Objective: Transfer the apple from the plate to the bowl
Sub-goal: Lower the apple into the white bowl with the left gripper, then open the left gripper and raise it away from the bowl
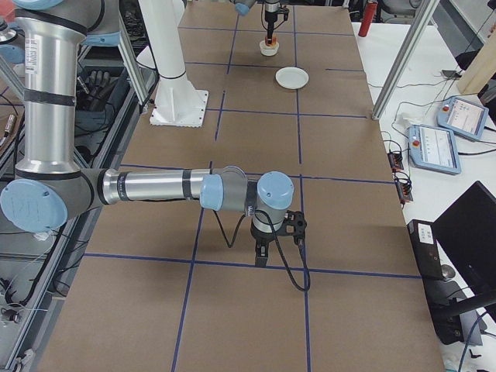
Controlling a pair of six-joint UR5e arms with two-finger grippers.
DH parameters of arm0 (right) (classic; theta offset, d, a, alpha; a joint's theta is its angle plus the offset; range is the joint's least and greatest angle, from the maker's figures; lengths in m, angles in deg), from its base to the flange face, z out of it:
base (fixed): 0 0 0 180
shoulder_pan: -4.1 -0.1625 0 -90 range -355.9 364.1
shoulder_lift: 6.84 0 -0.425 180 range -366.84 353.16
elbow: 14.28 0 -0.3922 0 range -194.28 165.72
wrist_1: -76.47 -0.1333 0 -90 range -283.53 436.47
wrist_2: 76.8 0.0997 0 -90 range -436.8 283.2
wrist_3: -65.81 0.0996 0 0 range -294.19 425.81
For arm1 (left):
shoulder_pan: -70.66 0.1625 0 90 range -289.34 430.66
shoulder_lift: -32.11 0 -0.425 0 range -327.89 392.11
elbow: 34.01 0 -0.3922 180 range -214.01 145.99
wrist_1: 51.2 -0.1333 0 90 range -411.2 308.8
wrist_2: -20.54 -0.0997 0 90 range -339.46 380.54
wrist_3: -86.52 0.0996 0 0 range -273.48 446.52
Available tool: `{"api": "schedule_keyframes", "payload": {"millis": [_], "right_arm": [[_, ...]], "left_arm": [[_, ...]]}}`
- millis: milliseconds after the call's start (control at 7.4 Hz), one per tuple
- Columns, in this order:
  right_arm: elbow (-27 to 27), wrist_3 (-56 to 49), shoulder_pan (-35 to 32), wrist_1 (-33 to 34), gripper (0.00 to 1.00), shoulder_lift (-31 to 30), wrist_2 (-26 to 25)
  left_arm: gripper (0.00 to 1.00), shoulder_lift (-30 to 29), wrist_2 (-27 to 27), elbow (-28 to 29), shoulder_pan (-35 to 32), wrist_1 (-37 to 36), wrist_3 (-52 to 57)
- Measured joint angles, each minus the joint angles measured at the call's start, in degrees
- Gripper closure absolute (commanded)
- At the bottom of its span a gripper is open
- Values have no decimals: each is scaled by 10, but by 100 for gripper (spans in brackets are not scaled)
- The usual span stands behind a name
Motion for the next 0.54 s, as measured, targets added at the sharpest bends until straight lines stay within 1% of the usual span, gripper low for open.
{"api": "schedule_keyframes", "payload": {"millis": [541], "right_arm": [[0, 0, 0, 0, 0, 0, 0]], "left_arm": [[0, 0, 0, -14, -1, -2, 0]]}}
